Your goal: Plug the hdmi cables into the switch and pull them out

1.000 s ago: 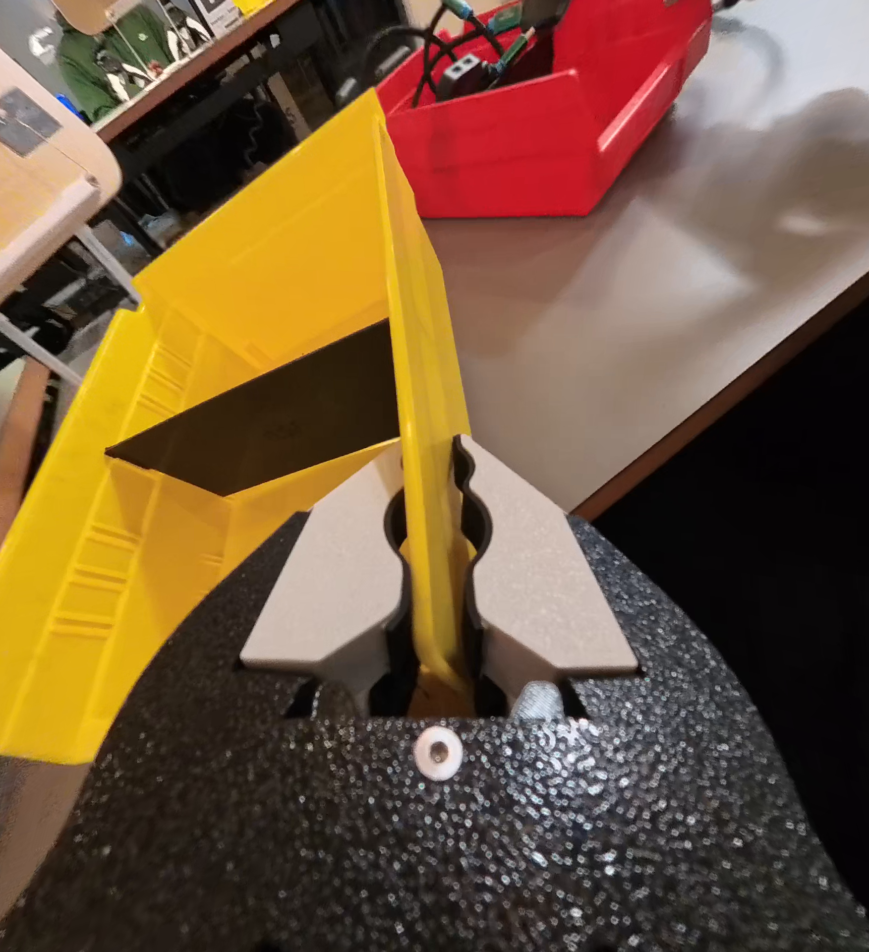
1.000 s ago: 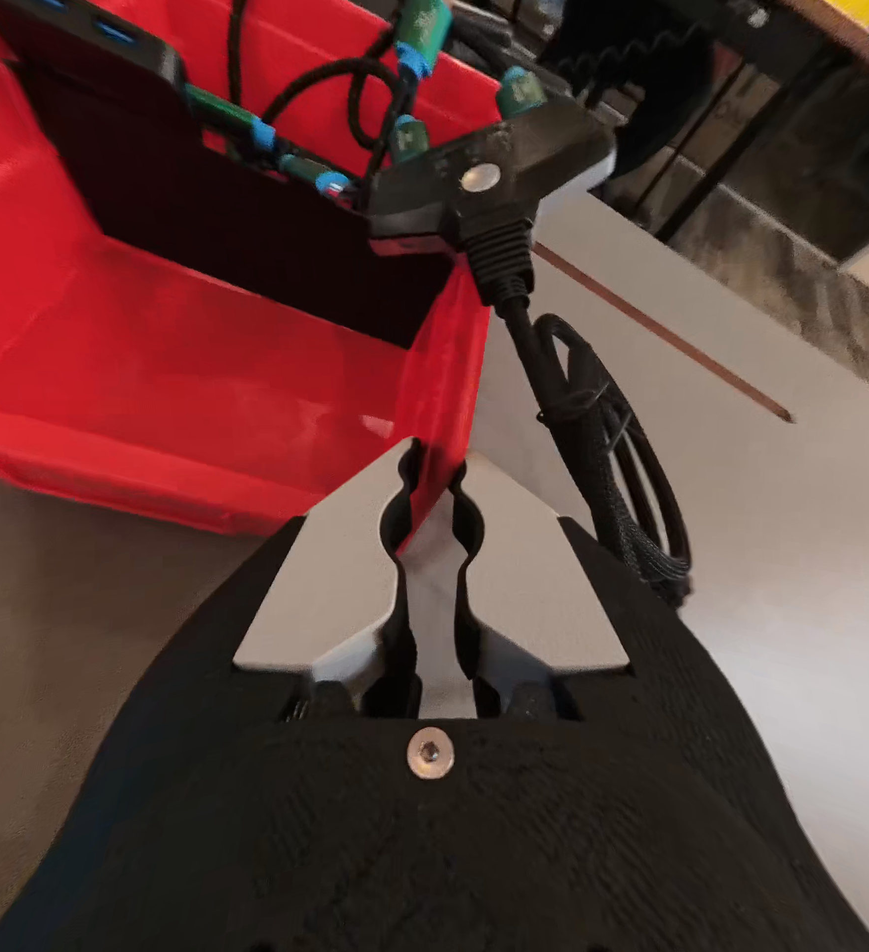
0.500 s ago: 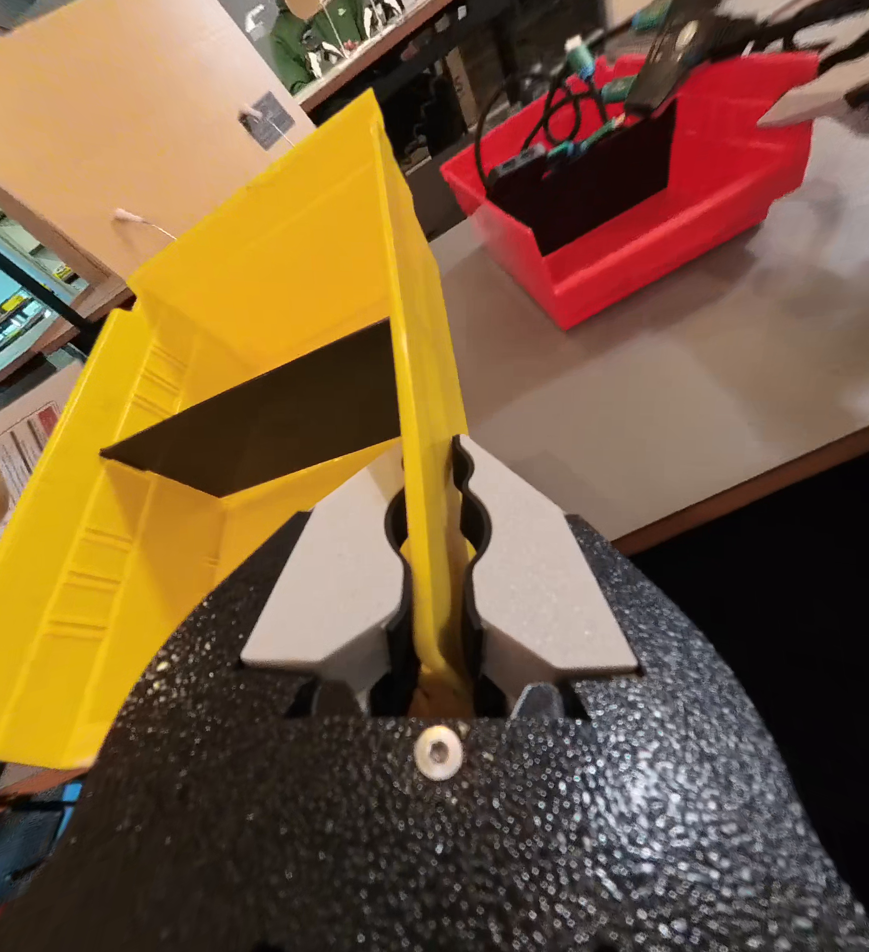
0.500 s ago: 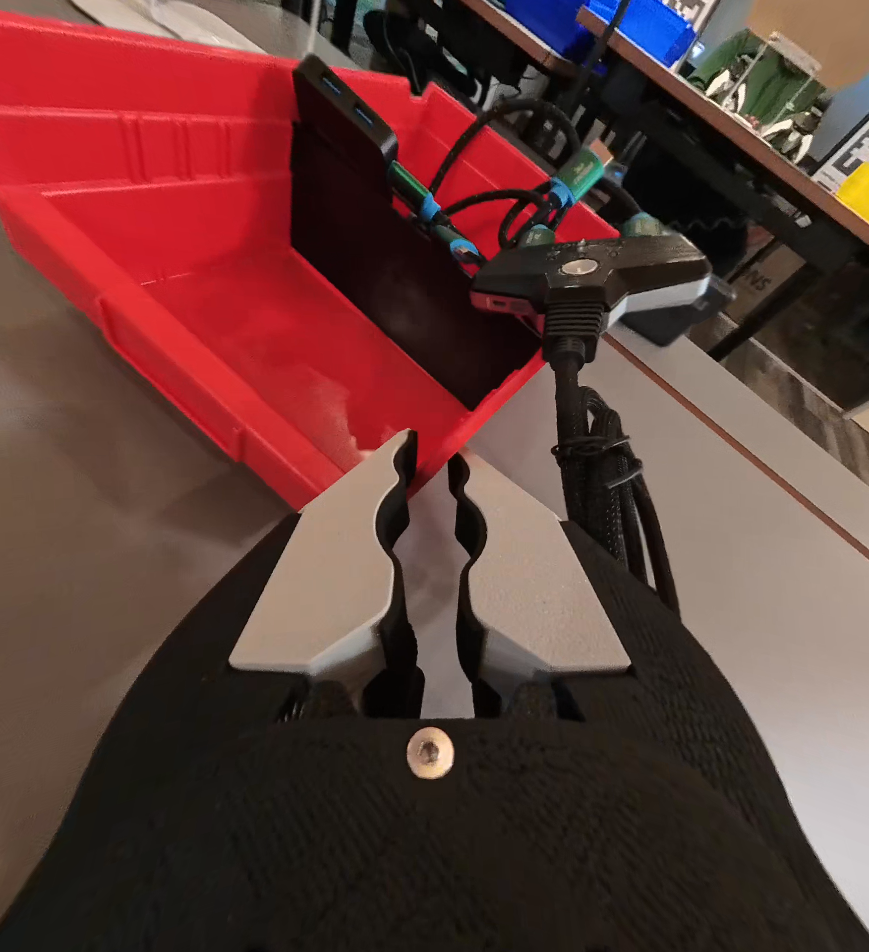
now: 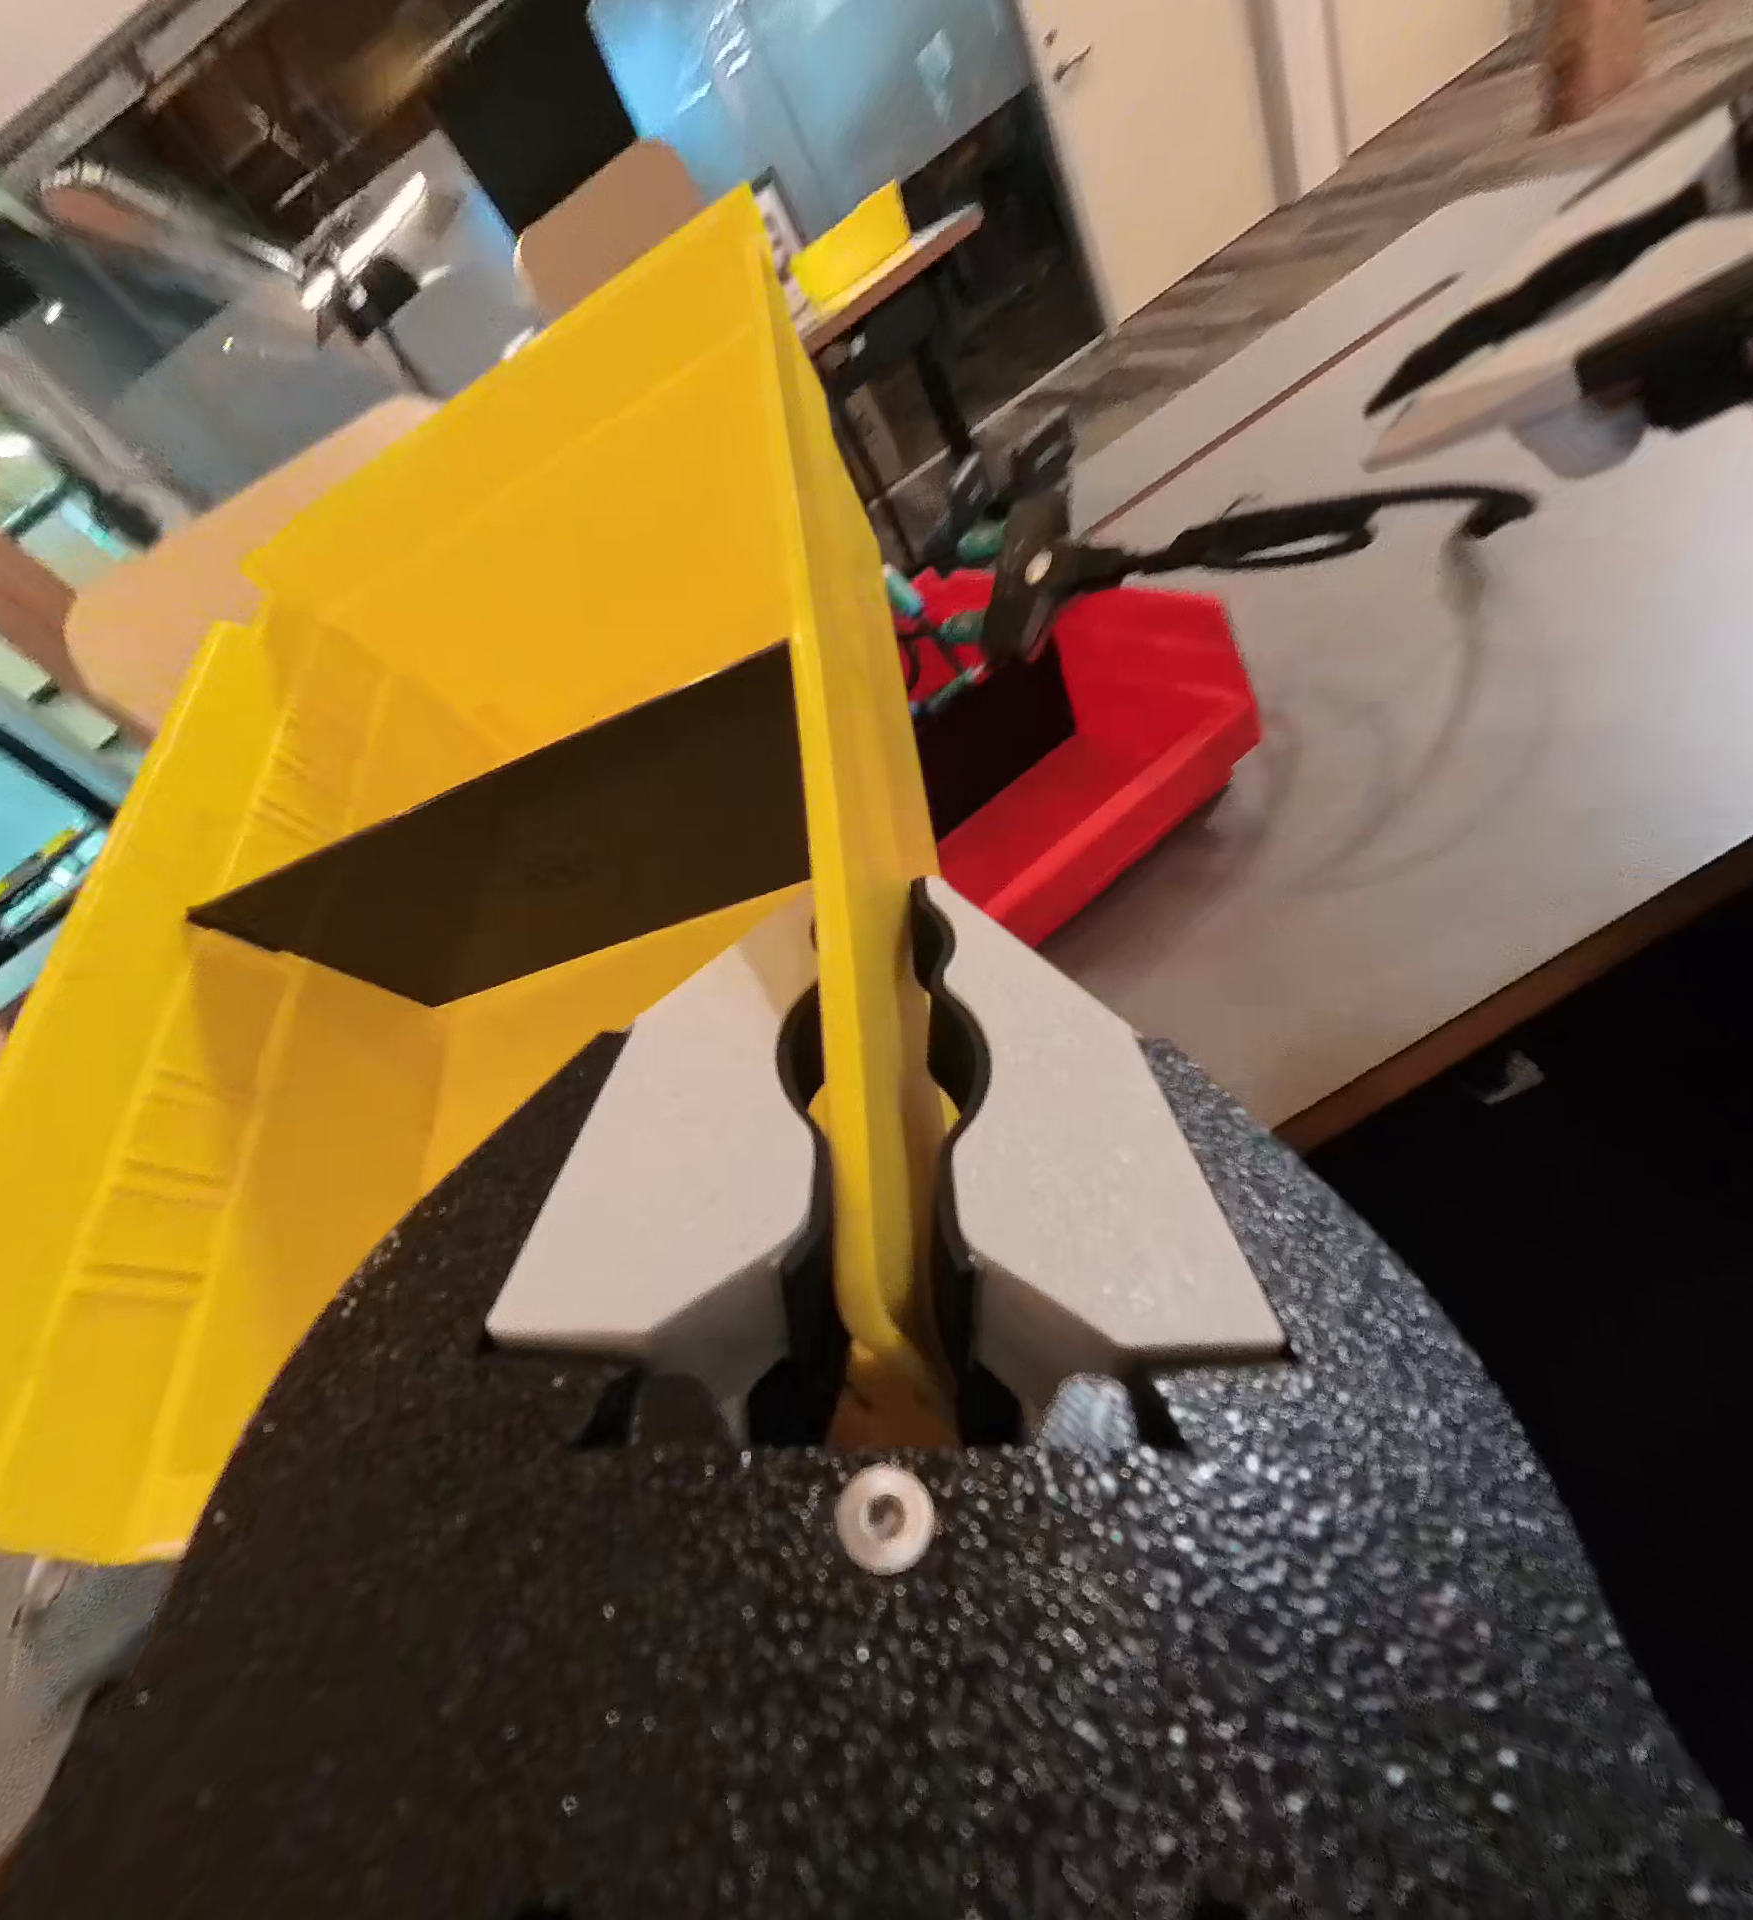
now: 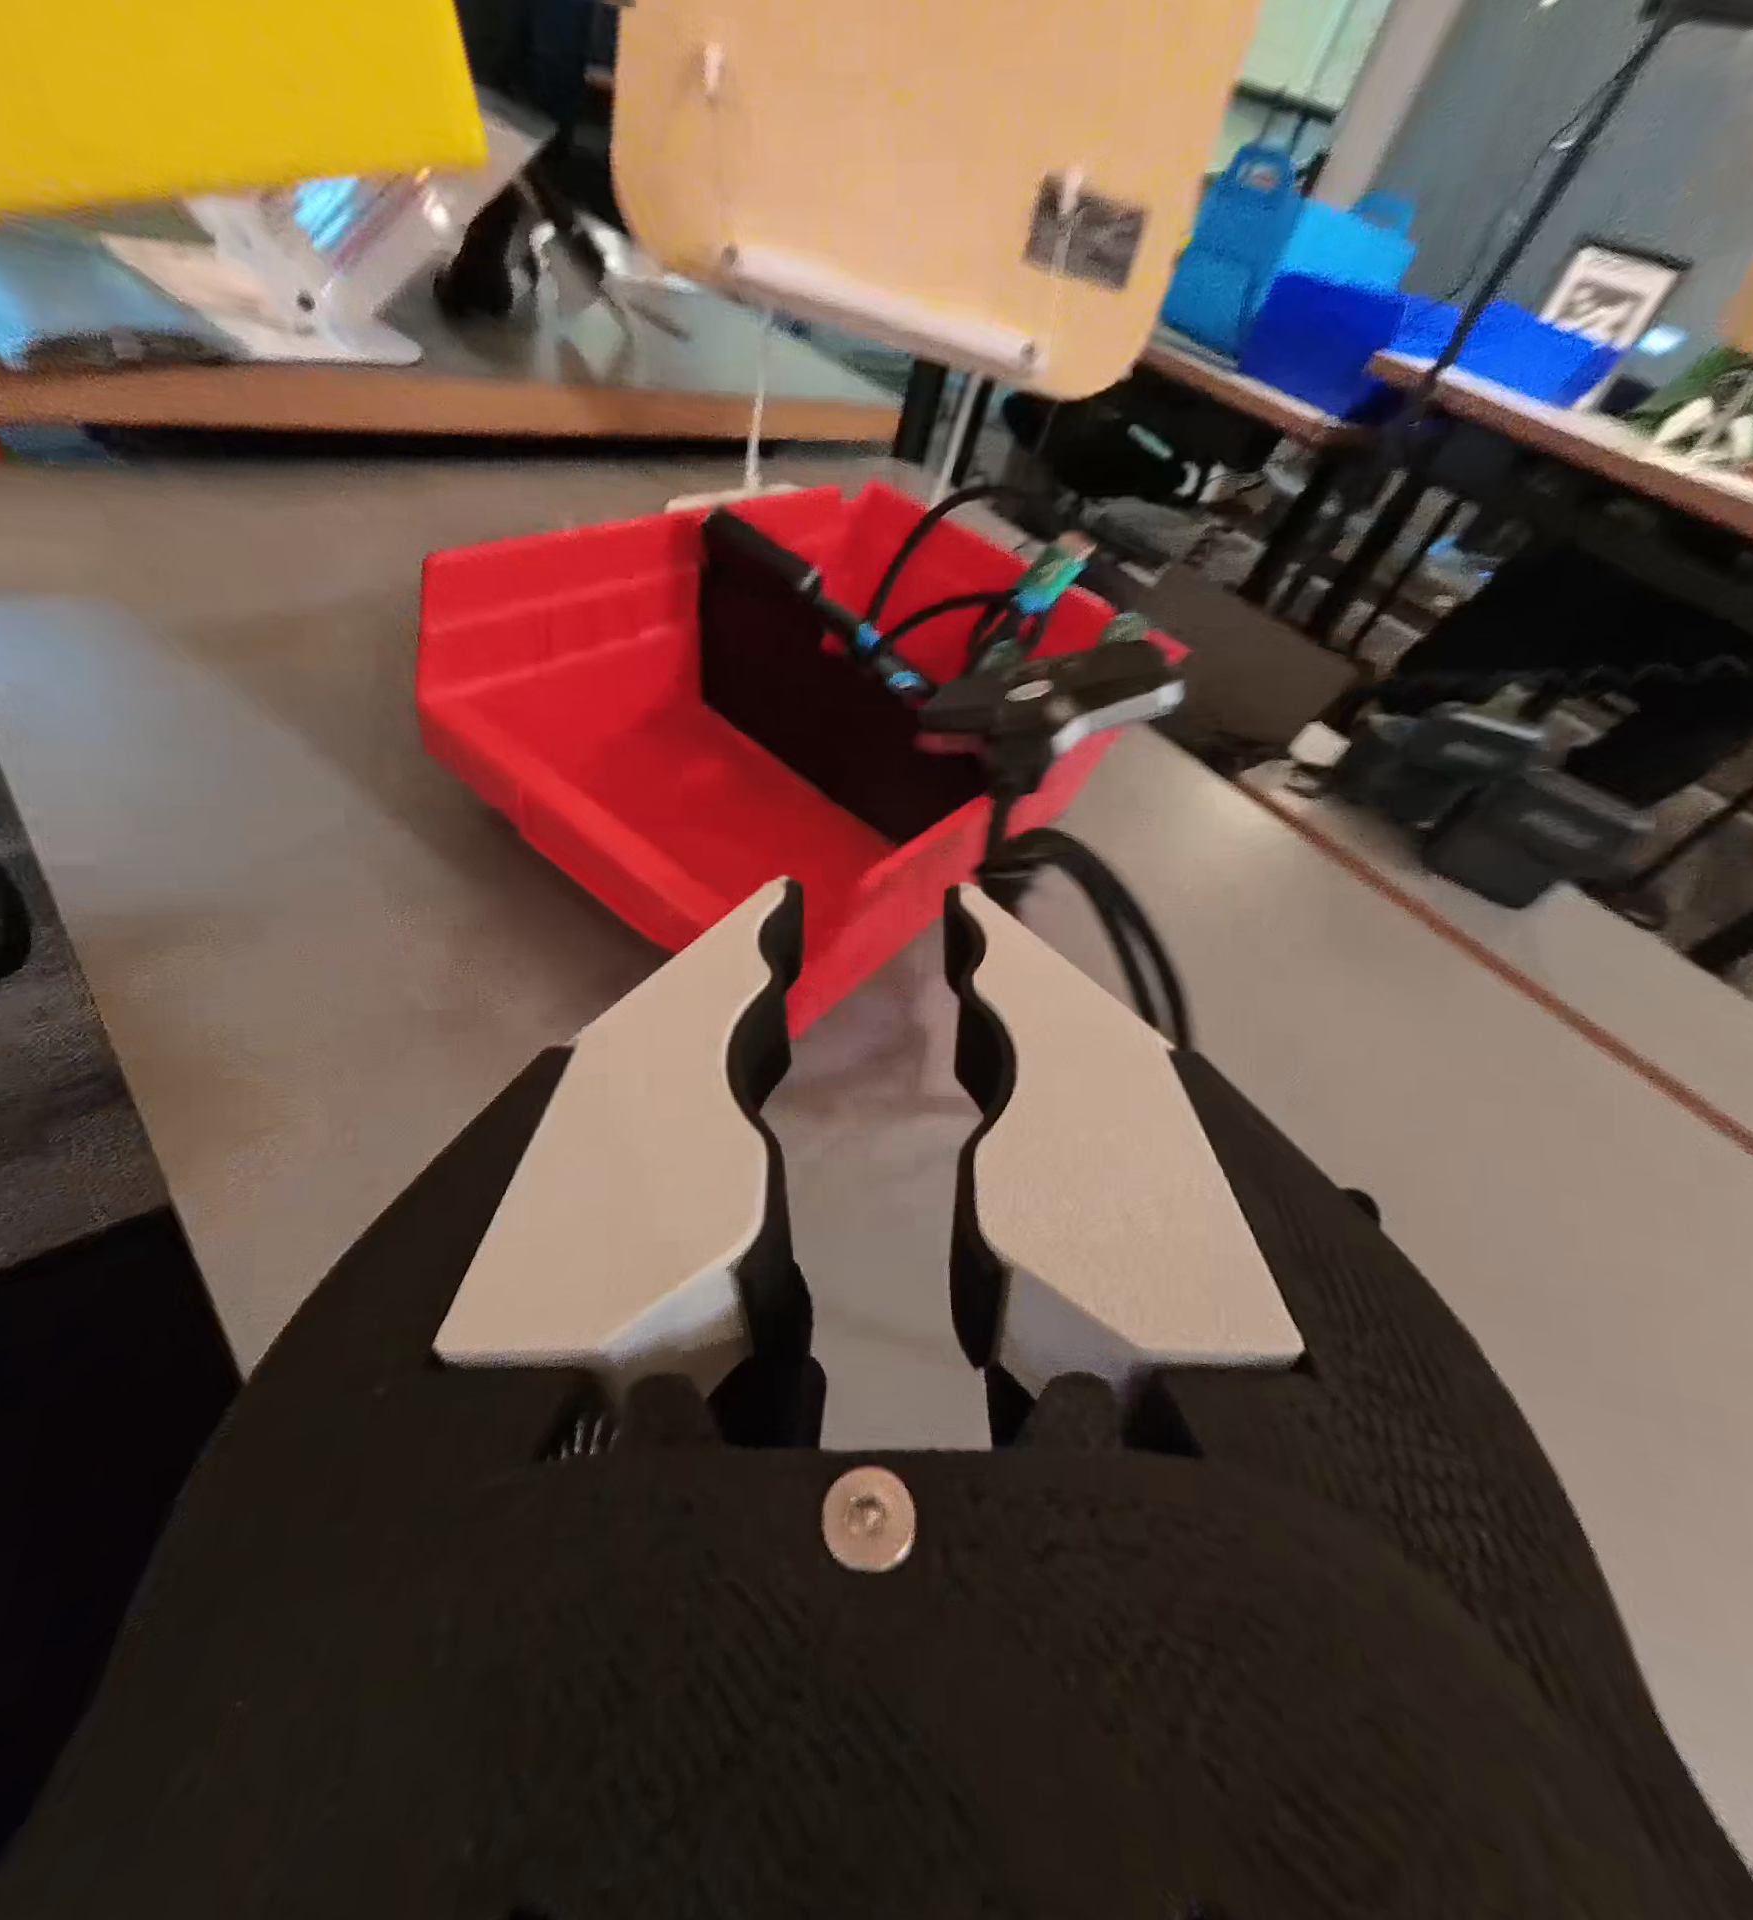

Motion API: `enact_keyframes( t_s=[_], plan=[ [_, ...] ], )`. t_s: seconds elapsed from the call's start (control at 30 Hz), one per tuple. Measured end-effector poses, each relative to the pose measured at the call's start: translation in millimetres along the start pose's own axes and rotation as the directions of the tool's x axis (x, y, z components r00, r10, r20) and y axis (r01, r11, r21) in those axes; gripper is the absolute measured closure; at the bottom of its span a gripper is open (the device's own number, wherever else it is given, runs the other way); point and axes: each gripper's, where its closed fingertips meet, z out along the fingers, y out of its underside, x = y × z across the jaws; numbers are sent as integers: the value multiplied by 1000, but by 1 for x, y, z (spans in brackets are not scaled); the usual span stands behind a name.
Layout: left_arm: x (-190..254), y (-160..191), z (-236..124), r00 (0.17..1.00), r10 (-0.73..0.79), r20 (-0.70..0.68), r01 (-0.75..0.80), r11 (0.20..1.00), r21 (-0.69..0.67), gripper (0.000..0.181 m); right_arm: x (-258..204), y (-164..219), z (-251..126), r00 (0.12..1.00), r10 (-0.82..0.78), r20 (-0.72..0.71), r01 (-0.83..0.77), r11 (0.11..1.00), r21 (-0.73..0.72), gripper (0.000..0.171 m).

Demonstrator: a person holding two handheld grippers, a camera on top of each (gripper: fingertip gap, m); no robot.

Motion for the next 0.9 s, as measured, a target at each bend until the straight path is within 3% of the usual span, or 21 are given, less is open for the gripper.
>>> enact_keyframes(
  t_s=[0.17, 0.3, 0.57, 0.73, 0.9],
  plan=[
    [45, -60, 25, 976, 72, -207, -38, 985, 166, 174, 86, -12, -104, 963, -9, -270, 3, 1000, -22, 145],
    [106, -118, 61, 894, 155, -421, -24, 954, 300, 174, 152, 2, -203, 815, 11, -580, -25, 1000, -16, 146],
    [271, -226, 149, 646, 267, -715, 52, 919, 390, 173, 211, 38, -329, 613, 105, -783, -131, 991, 31, 148],
    [377, -244, 206, 554, 210, -806, 102, 943, 315, 173, 228, 66, -386, 482, 144, -864, -199, 979, 52, 149],
    [464, -215, 250, 587, 123, -800, 76, 976, 205, 173, 238, 87, -408, 452, 248, -857, -258, 956, 140, 149]
  ],
)
